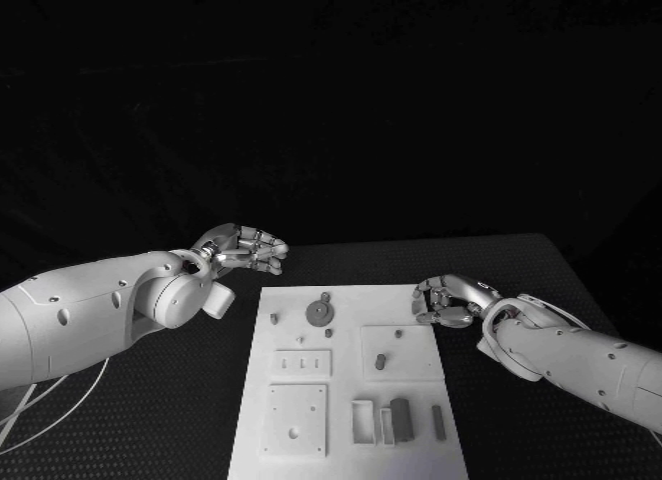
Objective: Assemble the parts on the task board
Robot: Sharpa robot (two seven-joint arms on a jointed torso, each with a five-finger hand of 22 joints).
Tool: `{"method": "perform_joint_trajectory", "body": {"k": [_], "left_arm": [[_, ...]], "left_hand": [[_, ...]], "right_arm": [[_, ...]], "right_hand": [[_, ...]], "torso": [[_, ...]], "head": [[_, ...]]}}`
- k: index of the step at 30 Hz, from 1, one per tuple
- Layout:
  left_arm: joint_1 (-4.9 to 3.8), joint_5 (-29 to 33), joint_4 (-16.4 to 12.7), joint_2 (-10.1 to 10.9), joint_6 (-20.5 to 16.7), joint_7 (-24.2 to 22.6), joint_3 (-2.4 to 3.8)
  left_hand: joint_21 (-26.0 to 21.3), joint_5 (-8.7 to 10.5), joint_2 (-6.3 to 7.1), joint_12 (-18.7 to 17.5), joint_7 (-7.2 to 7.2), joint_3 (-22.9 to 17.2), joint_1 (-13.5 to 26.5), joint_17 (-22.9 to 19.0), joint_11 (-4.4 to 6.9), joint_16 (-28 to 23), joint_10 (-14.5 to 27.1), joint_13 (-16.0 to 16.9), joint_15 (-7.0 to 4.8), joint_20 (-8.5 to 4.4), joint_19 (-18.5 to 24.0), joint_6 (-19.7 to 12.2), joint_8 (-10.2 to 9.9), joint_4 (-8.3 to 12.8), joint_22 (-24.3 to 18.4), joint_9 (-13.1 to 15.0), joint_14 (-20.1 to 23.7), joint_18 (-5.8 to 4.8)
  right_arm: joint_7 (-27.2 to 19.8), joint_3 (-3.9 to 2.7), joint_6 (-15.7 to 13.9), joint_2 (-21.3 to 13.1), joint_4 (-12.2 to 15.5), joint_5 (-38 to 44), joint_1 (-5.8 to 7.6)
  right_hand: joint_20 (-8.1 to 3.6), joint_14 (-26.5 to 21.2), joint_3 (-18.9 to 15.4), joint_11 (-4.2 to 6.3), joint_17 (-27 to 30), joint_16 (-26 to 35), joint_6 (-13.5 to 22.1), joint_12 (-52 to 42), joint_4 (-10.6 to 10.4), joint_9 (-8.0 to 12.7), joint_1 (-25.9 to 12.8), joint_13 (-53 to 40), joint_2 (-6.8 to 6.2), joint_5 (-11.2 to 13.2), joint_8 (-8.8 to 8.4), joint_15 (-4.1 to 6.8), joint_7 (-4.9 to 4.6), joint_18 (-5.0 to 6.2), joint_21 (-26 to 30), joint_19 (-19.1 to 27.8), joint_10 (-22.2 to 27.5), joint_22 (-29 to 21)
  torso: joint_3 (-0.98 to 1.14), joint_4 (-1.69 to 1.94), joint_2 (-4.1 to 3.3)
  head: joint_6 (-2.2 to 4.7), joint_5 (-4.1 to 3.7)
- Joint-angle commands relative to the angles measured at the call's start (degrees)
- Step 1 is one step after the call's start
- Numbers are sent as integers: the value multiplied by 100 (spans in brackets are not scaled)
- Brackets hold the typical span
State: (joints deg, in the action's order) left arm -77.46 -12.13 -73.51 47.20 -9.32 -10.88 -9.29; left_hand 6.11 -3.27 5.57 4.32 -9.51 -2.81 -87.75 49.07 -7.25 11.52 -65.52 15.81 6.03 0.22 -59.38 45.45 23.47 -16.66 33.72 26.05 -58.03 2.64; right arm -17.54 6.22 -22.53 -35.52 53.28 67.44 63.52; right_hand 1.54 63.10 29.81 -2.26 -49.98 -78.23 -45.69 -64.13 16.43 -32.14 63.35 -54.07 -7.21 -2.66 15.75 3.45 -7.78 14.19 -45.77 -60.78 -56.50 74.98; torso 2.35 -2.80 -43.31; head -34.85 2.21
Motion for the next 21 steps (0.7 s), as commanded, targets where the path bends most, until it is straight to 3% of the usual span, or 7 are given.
{"method": "perform_joint_trajectory", "body": {"k": [1,13,21], "left_arm": [[-1,-30,-21,-5,67,-61,2],[-1,-30,-30,-4,63,-51,2],[-1,-30,-36,3,66,-47,2]], "left_hand": [[-29,18,-22,-24,-51,20,-5,7,-21,-33,23,5,1,7,-21,8,-35,-3,6,6,-19,60],[-31,18,-23,-25,-52,20,-3,8,-22,-35,23,7,1,7,-21,9,-38,-2,6,8,-19,60],[-32,18,-24,-26,-54,20,-1,9,-22,-36,23,8,1,7,-22,9,-40,-2,7,9,-20,60]], "right_arm": [[-8,-3,30,29,-28,-47,-14],[29,-3,10,85,-65,-47,-45],[47,-3,5,104,-93,-100,-54]], "right_hand": [[26,16,-46,-10,-7,-32,-474,-40,-23,-11,-40,10,89,-6,42,35,-92,81,-9,-14,476,44],[0,45,-51,22,-4,-56,-526,-63,-8,-27,-98,30,161,-9,55,69,-61,81,-24,-45,444,55],[-16,68,-17,55,7,-69,-617,-78,-46,-52,-196,60,371,-9,81,101,-26,81,-30,-73,417,61]], "torso": [[-1,-5,3],[2,-11,6],[3,-15,4]], "head": [[-7,16],[-19,37],[-31,39]]}}
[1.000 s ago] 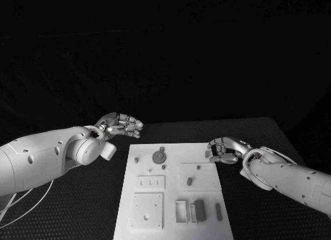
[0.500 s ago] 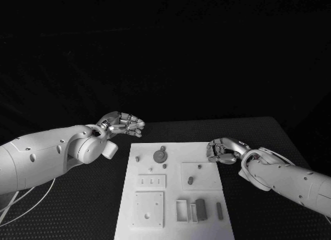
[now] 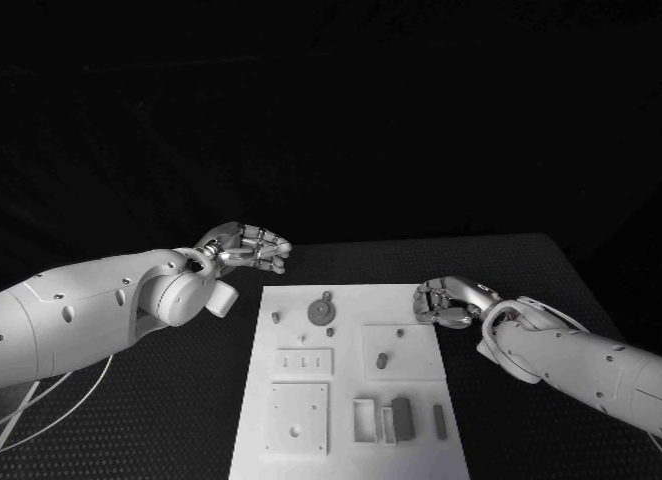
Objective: Assemble the parts on the task board
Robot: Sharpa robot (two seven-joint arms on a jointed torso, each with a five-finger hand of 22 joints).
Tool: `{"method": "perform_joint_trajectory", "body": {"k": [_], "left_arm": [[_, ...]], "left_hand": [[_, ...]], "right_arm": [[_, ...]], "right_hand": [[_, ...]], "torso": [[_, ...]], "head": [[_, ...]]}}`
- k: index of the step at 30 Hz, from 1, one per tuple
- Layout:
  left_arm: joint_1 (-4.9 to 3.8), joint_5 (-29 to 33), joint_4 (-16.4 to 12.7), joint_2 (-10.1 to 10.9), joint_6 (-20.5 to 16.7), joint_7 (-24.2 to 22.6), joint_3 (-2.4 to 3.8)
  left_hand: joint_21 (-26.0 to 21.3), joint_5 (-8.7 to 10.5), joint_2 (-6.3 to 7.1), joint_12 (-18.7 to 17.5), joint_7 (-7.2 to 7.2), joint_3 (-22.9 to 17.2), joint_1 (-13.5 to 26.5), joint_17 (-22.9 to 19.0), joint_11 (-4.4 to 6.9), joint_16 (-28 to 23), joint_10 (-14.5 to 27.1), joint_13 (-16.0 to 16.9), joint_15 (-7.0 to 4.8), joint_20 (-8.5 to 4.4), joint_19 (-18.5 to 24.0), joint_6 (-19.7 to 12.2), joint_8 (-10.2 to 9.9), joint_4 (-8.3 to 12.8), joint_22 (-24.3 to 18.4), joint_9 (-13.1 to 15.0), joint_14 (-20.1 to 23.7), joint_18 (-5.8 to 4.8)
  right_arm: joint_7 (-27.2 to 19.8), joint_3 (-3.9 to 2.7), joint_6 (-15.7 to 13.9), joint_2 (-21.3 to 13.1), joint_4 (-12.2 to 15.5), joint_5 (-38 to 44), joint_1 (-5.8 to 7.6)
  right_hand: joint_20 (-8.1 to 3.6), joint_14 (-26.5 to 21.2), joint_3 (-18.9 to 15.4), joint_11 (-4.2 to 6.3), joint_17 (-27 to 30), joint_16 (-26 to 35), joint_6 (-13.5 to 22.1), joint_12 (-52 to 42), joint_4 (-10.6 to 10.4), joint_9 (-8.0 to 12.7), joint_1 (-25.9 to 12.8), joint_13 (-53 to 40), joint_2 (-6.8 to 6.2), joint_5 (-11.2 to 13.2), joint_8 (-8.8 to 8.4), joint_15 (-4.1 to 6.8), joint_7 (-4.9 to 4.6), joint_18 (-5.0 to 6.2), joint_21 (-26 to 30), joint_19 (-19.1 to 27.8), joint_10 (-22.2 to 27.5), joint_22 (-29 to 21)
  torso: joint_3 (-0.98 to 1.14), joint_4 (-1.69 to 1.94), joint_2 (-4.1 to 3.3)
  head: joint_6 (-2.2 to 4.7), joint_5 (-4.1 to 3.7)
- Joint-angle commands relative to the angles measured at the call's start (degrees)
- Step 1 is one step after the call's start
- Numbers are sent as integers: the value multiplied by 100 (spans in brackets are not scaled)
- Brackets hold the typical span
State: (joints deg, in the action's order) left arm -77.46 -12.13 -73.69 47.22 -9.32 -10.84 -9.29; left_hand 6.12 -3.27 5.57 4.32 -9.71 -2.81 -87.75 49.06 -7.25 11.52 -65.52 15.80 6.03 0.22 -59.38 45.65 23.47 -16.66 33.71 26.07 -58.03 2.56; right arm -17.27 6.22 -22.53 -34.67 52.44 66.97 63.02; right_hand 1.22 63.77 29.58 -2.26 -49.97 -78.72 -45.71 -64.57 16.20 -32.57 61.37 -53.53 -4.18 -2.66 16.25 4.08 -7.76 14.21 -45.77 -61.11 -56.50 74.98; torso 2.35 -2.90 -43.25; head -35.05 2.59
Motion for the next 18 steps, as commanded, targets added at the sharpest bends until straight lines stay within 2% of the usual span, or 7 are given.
{"method": "perform_joint_trajectory", "body": {"k": [1,5,8,12,18], "left_arm": [[-1,-29,-19,0,67,-50,3],[-1,-29,-19,-1,71,-47,3],[-1,-29,-15,0,71,-45,3],[-2,-29,-19,2,71,-38,3],[-2,-29,-17,-10,71,-39,3]], "left_hand": [[-33,18,-23,-27,-33,20,0,10,-22,-36,23,10,1,7,-22,-11,-40,-2,8,7,-20,68],[-34,18,-23,-27,-34,20,1,10,-22,-37,23,10,1,7,-22,-11,-42,-3,8,8,-20,68],[-34,19,-23,-27,-35,21,2,11,-22,-38,23,11,1,7,-23,-11,-43,-2,8,8,-20,68],[-35,19,-22,-28,-35,22,4,11,-23,-38,23,11,1,7,-23,-11,-44,-3,8,9,-20,68],[-36,20,-19,-29,-39,23,7,12,-24,-40,25,12,1,7,-23,-12,-48,-3,9,10,-21,68]], "right_arm": [[19,-3,0,26,-11,-54,-5],[33,-2,-16,57,-30,-56,-9],[36,-2,-11,72,-43,-60,-15],[68,-2,-32,76,-42,-61,-17],[88,-1,-32,89,-59,-60,-19]], "right_hand": [[14,3,9,59,8,-21,-631,-34,-23,-13,-12,11,90,-9,37,40,-23,79,-29,-41,417,62],[5,13,22,81,11,-31,-698,-45,-16,-32,-48,23,159,-9,61,60,2,79,-34,-49,404,69],[-1,23,31,94,12,-38,-734,-53,-12,-42,-59,28,197,-9,76,73,16,79,-40,-58,394,72],[-4,30,22,103,12,-45,-752,-59,-9,-48,-89,34,194,-9,79,82,25,79,-45,-66,385,76],[-19,49,31,120,10,-63,-784,-74,1,-59,-101,41,216,-10,87,98,41,79,-59,-89,362,81]], "torso": [[3,-7,-4],[8,-5,-4],[7,-2,-4],[7,0,-6],[7,-2,3]], "head": [[-13,4],[-24,17],[-31,-2],[-43,-19],[-40,10]]}}
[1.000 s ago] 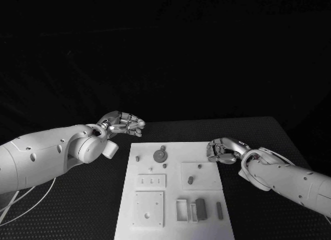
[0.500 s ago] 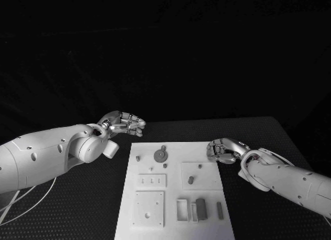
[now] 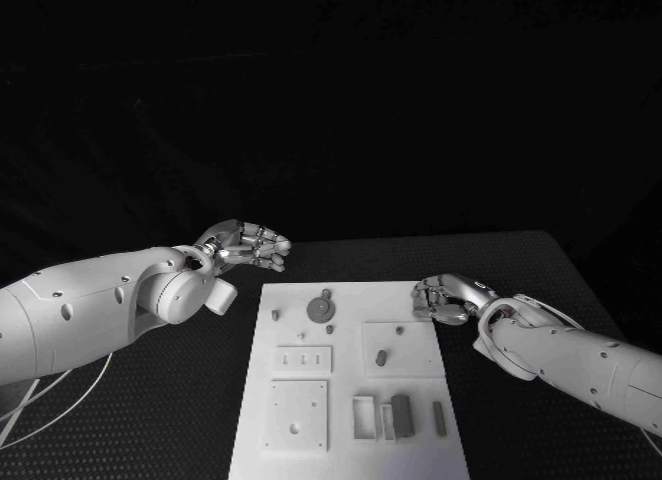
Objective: Assemble the parts on the task board
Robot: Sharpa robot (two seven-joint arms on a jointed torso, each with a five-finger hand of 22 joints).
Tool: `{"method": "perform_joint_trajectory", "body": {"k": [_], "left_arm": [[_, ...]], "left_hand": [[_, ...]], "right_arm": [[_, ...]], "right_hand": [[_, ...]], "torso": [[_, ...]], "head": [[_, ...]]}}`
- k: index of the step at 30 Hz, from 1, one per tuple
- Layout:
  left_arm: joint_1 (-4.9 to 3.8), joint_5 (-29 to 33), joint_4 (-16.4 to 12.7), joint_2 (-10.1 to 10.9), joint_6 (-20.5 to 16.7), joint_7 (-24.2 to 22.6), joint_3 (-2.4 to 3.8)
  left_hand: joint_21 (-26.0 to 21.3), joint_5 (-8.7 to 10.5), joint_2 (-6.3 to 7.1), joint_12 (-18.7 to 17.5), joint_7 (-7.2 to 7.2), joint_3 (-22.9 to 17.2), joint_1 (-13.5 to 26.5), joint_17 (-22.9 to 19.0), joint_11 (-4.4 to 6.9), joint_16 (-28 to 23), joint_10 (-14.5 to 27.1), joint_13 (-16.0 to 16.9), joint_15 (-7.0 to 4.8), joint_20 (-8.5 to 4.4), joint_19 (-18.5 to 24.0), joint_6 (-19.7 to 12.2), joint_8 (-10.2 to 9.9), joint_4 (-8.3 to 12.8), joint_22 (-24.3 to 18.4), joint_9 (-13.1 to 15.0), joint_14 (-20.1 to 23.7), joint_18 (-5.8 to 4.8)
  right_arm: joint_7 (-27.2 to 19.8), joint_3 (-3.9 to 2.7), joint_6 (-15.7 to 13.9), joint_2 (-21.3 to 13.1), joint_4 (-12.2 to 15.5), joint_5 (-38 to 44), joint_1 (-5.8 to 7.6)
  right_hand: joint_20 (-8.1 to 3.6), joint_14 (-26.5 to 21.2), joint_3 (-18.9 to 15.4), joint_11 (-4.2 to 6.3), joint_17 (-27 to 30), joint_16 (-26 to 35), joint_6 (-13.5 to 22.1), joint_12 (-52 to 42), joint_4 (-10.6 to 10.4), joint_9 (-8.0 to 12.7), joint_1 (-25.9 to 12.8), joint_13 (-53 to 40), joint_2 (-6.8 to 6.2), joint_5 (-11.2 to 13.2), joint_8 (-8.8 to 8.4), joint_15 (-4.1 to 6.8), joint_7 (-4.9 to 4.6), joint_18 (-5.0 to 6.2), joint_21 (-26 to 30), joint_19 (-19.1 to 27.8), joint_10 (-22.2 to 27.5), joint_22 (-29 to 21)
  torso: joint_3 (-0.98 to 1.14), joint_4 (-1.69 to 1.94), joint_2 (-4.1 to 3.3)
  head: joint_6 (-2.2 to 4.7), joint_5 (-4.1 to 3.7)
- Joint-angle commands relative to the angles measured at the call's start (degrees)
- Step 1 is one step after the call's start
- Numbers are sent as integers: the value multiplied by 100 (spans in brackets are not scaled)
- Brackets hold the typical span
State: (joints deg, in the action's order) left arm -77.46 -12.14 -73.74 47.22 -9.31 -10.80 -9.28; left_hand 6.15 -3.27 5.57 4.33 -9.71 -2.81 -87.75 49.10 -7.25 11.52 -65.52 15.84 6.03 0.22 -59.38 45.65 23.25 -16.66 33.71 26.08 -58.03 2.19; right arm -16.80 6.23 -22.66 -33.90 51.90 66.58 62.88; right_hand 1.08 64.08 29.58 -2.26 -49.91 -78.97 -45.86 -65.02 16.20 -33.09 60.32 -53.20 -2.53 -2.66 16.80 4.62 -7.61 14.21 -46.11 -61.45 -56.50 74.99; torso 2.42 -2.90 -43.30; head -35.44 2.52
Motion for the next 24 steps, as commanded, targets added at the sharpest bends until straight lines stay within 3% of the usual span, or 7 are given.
{"method": "perform_joint_trajectory", "body": {"k": [1,14,24], "left_arm": [[-2,-28,-15,-7,68,-42,2],[-2,-28,-14,1,69,-28,2],[-2,-28,-13,3,69,-16,2]], "left_hand": [[-39,20,-19,-30,-39,24,7,8,-24,-40,25,8,1,7,-23,-12,-26,-3,10,9,-21,106],[-41,20,-16,-33,-47,25,10,10,-26,-42,28,9,1,6,-24,-14,-33,-1,10,11,-22,106],[-45,20,-10,-38,-65,28,13,12,-31,-45,37,11,0,6,-26,-24,-45,-1,12,12,-23,107]], "right_arm": [[44,-2,-22,15,-6,-21,-5],[74,-1,-16,10,7,-12,-6],[59,-1,-44,19,24,1,-7]], "right_hand": [[-9,23,35,124,3,-42,-780,-32,3,-11,5,11,61,-10,35,49,30,79,-29,-61,357,81],[-36,57,59,158,-1,-73,-872,-57,22,-45,16,27,91,-9,68,82,66,79,-54,-97,318,89],[-62,91,82,242,-8,-110,-1101,-91,35,-144,50,45,137,-10,181,160,160,79,-89,-136,276,97]], "torso": [[-2,-5,10],[0,-8,5],[3,-12,5]], "head": [[-3,20],[-19,31],[-39,28]]}}
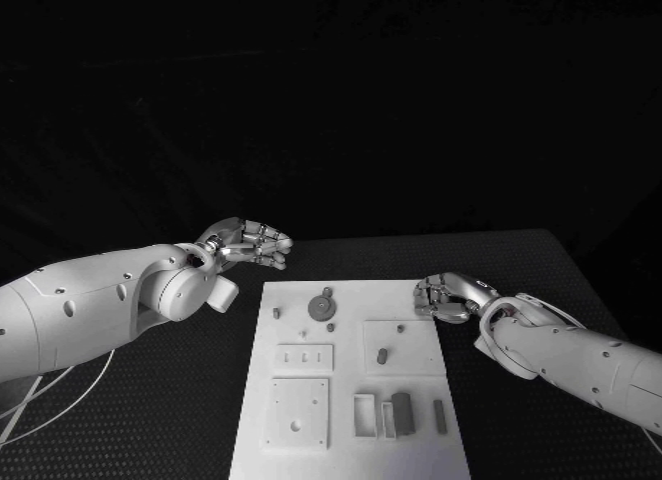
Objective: Assemble the parts on the task board
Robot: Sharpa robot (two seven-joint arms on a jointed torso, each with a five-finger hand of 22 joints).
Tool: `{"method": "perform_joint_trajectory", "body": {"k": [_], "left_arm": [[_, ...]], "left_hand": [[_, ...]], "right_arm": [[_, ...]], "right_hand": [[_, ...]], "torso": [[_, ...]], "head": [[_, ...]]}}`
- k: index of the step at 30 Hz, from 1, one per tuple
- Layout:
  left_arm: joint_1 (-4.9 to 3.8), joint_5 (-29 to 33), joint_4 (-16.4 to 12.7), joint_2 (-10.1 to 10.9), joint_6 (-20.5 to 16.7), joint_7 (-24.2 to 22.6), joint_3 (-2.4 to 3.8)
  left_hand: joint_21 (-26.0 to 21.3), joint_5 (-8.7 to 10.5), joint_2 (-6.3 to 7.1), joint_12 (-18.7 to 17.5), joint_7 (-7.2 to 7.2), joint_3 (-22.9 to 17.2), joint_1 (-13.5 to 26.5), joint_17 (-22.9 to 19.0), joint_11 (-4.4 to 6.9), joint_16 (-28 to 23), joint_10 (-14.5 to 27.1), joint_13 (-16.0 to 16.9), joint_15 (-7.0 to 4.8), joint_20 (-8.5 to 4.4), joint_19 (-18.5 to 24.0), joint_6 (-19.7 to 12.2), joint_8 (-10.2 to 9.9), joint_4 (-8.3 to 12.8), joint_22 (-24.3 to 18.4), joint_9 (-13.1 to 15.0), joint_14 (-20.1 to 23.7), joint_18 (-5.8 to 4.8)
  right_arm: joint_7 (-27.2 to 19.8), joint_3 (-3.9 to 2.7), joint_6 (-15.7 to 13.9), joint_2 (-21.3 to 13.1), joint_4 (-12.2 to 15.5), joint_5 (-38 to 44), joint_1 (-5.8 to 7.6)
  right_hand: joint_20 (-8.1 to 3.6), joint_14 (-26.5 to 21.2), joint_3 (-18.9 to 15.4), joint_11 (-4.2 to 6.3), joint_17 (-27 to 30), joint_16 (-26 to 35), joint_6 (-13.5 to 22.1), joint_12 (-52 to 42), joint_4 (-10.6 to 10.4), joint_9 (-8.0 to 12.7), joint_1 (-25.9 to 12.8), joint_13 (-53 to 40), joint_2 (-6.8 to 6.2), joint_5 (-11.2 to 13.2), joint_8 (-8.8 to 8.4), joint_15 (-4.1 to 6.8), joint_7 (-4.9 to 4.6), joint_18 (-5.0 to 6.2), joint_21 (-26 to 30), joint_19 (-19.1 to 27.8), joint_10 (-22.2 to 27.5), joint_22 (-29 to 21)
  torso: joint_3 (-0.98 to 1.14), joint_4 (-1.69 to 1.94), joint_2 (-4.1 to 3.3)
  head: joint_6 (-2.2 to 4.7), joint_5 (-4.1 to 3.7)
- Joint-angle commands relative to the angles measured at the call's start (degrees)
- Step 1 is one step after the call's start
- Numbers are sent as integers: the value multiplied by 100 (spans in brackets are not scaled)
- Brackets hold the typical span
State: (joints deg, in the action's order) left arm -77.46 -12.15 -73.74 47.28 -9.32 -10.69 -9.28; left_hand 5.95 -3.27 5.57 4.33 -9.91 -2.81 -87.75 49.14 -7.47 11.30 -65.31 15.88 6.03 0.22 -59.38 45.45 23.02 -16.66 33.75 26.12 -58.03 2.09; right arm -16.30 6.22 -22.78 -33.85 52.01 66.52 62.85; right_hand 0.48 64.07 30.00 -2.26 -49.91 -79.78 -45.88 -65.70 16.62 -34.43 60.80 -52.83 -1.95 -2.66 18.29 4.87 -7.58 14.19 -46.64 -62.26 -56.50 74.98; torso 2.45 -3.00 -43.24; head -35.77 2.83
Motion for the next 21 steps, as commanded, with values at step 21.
{"method": "perform_joint_trajectory", "body": {"k": [21], "left_arm": [[-2,-27,-24,12,58,-14,2]], "left_hand": [[-31,21,3,-45,-77,32,12,13,-18,-29,32,9,0,6,-29,-20,-44,0,10,11,-25,117]], "right_arm": [[23,0,-40,13,49,75,-5]], "right_hand": [[-49,182,57,337,-21,-95,-1259,-79,11,-128,148,27,158,-10,110,225,257,81,-112,-122,173,107]], "torso": [[-2,3,-2]], "head": [[-42,-12]]}}
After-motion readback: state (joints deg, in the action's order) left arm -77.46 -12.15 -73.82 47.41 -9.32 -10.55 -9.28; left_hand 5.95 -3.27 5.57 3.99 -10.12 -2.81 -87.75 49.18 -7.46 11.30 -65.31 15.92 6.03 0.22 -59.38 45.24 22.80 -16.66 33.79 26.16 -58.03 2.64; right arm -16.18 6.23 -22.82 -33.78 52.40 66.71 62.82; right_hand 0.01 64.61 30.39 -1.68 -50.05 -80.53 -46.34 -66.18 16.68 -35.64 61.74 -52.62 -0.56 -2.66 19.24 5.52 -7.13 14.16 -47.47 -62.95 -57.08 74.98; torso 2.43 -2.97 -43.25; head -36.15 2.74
